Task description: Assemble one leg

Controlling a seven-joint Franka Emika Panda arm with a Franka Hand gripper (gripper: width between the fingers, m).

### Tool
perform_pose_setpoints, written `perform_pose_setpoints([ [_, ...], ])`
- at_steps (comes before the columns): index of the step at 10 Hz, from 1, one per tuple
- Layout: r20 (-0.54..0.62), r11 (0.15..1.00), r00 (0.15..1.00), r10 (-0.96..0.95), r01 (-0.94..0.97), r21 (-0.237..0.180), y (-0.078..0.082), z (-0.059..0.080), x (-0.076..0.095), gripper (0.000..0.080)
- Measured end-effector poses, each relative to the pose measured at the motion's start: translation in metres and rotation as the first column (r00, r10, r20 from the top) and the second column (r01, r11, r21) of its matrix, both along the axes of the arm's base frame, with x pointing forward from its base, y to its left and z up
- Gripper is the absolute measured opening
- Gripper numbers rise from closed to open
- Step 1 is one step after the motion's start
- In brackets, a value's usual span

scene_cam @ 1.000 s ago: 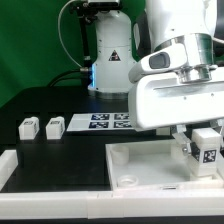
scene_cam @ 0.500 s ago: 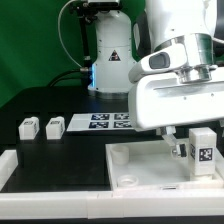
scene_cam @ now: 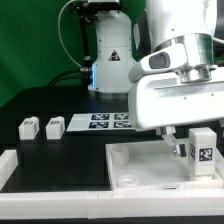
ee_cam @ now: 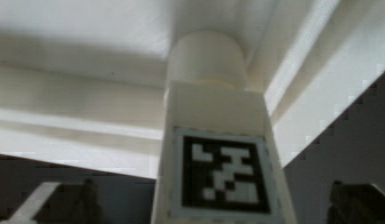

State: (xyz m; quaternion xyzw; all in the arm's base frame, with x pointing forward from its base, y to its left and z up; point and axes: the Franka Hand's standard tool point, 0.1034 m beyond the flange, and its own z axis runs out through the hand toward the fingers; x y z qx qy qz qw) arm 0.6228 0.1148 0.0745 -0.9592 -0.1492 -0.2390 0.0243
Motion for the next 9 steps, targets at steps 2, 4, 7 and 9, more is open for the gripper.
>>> perform_pose_setpoints([
  [2, -0.053, 1.000, 0.999, 0.010, -0.011, -0.010, 0.000, 0.022, 0.003, 0.0648],
  [4, -0.131, 1.000, 0.991, 0.012, -0.015, -0.022, -0.008, 0.025, 0.012, 0.0648],
  [7, -0.441, 0.999, 0.897, -0.007, -0.013, -0.042, -0.002, 0.025, 0.005, 0.0648],
  [9, -0.515, 0.999, 0.857, -0.021, 0.000, -0.039, 0.004, 0.012, -0.001, 0.0648],
])
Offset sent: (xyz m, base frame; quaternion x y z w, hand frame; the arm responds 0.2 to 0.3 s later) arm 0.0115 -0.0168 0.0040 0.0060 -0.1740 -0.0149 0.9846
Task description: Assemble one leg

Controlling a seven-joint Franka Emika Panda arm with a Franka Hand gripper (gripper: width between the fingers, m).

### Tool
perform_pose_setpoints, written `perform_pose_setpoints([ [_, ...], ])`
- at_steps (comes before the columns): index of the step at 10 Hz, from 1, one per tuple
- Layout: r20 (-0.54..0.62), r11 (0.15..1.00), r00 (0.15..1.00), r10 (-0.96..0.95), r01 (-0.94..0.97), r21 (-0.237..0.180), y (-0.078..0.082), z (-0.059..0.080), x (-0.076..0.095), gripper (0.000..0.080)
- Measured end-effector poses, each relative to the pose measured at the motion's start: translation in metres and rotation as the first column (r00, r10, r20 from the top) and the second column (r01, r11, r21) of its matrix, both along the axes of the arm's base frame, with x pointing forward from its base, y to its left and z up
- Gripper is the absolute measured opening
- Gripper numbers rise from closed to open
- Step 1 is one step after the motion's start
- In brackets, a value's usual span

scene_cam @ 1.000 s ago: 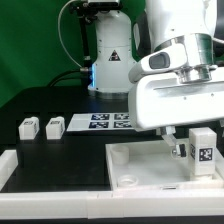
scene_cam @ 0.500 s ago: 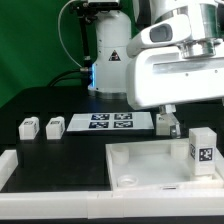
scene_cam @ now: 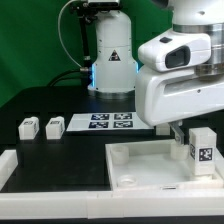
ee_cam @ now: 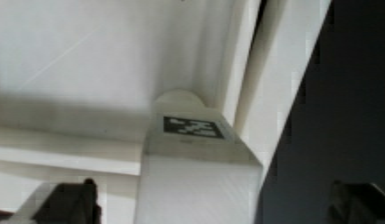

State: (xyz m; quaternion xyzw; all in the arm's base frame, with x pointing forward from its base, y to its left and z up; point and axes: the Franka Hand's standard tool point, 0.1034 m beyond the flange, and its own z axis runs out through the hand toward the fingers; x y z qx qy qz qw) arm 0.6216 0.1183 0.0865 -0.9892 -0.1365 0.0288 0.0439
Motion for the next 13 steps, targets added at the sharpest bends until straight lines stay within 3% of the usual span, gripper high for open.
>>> perform_pose_setpoints([
  [7, -0.033, 0.999, 0.998, -0.053, 0.053, -0.009, -0.002, -0.010, -0.007, 0.0648],
  [8, -0.034, 0.999, 0.998, -0.053, 0.053, -0.009, -0.002, -0.010, -0.008, 0.0513],
  [9, -0.035, 0.998, 0.997, -0.069, 0.069, -0.011, -0.002, -0.010, -0.008, 0.0513],
  [10, -0.036, 0.996, 0.996, -0.086, 0.085, -0.014, -0.002, -0.010, -0.008, 0.0373],
  [11, -0.036, 0.995, 0.995, -0.095, 0.095, -0.017, -0.004, -0.011, -0.008, 0.0295],
  [13, -0.046, 0.938, 0.937, -0.347, 0.346, -0.030, -0.001, -0.011, -0.007, 0.0295],
])
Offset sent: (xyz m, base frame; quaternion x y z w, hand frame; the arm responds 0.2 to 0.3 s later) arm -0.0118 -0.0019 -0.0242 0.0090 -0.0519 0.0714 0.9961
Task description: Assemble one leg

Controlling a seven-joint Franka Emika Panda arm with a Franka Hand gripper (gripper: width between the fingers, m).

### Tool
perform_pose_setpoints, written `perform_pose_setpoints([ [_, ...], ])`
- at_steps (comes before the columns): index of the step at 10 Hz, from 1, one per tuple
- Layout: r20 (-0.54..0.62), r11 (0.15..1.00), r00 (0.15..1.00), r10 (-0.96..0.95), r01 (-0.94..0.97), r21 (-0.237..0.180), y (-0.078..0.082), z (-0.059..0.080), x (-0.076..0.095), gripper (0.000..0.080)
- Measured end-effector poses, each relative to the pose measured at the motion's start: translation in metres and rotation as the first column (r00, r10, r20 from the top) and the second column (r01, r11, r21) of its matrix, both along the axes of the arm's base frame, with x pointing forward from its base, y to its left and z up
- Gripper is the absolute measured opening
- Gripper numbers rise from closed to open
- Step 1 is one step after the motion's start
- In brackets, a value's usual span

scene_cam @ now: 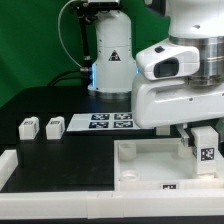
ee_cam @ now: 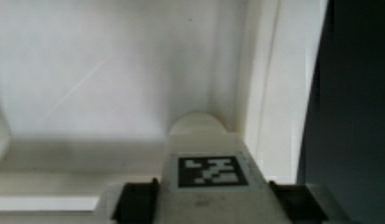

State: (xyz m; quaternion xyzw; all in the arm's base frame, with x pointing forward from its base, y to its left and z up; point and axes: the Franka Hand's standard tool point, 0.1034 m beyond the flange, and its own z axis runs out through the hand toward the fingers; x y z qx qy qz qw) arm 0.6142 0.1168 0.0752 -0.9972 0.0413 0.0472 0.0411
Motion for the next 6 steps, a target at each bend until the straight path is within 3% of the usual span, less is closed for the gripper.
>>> perform_pose_setpoints([
  [2, 0.008, 0.940, 0.940, -0.341, 0.341, 0.004, 0.0029, -0.0022, -0.0007, 0.0295],
  [3, 0.014, 0.858, 0.857, -0.514, 0.514, 0.019, 0.0049, -0.0029, -0.0005, 0.0294],
  [6, -0.010, 0.706, 0.706, -0.708, 0.708, 0.019, 0.0075, -0.0025, -0.0006, 0.0295],
])
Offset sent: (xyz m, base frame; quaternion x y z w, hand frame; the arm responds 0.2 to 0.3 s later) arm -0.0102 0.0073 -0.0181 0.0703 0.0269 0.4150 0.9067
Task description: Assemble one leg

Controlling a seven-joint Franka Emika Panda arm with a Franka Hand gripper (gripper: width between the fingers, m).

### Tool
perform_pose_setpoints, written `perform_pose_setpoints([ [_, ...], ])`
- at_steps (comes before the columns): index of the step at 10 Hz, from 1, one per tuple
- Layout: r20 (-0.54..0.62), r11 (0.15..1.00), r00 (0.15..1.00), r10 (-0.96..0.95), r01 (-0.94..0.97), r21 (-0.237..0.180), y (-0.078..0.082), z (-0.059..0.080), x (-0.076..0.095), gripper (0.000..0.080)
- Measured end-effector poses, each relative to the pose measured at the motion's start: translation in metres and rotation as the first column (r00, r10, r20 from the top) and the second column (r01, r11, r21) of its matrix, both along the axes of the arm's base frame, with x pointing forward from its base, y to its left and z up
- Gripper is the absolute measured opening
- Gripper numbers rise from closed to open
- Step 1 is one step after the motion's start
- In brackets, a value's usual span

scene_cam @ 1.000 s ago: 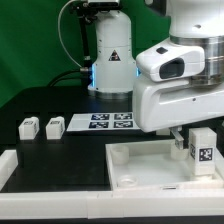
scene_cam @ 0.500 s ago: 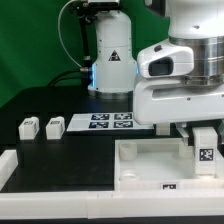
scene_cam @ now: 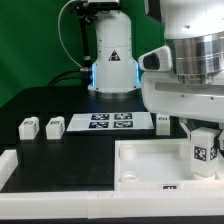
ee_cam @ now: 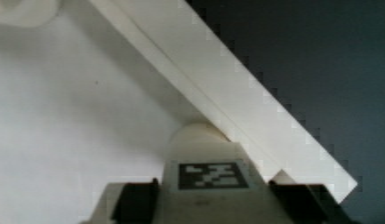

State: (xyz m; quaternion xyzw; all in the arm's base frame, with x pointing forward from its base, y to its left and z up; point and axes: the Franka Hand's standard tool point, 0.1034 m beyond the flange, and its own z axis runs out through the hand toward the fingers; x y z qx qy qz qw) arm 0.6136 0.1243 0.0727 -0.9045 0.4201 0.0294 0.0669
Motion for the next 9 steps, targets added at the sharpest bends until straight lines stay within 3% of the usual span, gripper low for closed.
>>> perform_pose_setpoints([
  [3, -0.046, 0.959, 0.958, -0.283, 0.284, 0.017, 0.0041, 0.0002, 0.0000, 0.0295],
  [6, -0.098, 0.698, 0.702, -0.705, 0.712, 0.075, 0.0096, -0.0026, 0.0044, 0.0295],
  [8, -0.091, 0.697, 0.702, -0.706, 0.712, 0.083, 0.0096, -0.0027, 0.0055, 0.0295],
  [9, -0.087, 0.711, 0.716, -0.693, 0.698, 0.085, 0.0102, -0.0030, 0.0052, 0.0386],
])
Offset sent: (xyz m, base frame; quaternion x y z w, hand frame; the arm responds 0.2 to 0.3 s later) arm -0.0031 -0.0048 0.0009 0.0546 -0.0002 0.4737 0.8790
